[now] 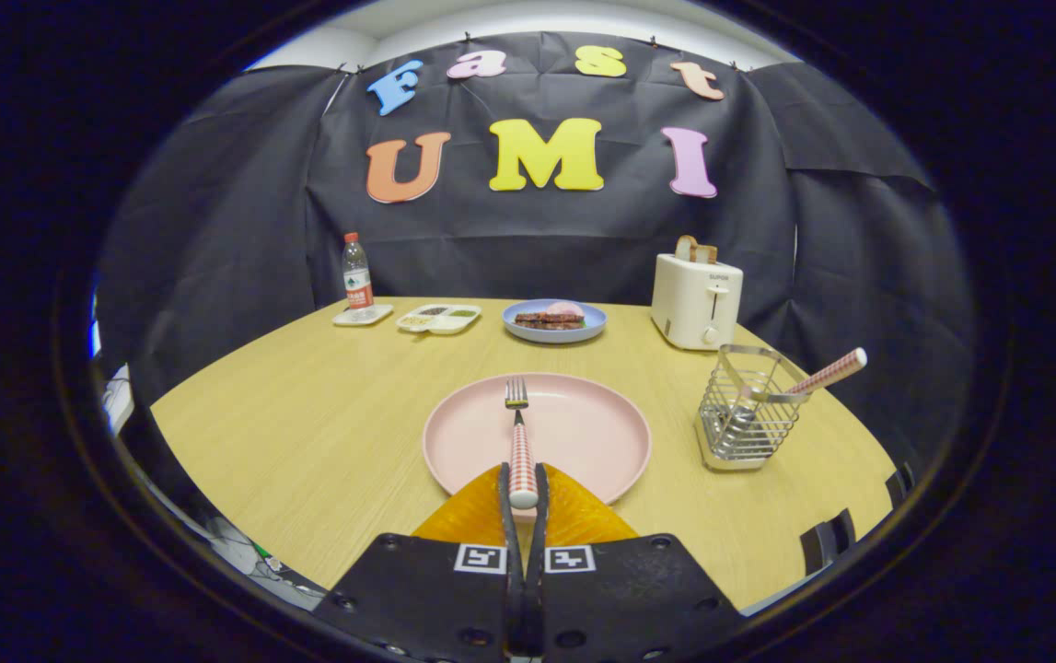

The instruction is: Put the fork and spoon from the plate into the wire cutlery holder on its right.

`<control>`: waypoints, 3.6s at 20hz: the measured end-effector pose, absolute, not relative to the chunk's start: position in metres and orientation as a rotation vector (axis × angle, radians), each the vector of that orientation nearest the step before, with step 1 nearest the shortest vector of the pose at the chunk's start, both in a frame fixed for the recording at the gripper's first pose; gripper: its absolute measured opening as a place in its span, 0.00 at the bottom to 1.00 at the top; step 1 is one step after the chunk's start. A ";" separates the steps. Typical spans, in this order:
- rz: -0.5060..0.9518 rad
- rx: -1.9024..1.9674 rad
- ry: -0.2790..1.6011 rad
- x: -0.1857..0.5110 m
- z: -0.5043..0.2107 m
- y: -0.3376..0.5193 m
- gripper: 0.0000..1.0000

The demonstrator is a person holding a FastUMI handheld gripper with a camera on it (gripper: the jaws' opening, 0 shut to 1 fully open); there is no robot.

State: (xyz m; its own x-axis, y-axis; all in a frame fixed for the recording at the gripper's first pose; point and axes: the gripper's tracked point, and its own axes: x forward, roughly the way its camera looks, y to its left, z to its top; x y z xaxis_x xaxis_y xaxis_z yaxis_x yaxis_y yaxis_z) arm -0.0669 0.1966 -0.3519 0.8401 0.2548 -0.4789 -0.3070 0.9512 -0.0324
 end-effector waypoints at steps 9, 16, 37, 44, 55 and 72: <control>0.249 -0.155 0.480 -0.060 -0.241 0.109 0.00; 0.119 -0.146 0.664 -0.038 -0.203 0.015 0.00; 0.116 -0.139 1.257 0.016 -0.254 0.006 0.00; 0.097 -0.139 1.288 0.033 -0.273 0.009 0.01; 0.107 -0.104 1.269 0.025 -0.274 0.023 0.25; 0.110 -0.054 0.507 0.045 -0.072 0.039 0.94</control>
State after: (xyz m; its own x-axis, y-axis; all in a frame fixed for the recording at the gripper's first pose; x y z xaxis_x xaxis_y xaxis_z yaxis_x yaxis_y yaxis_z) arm 0.0452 0.0390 -0.0724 0.8685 0.0920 -0.4871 -0.1187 0.9926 -0.0243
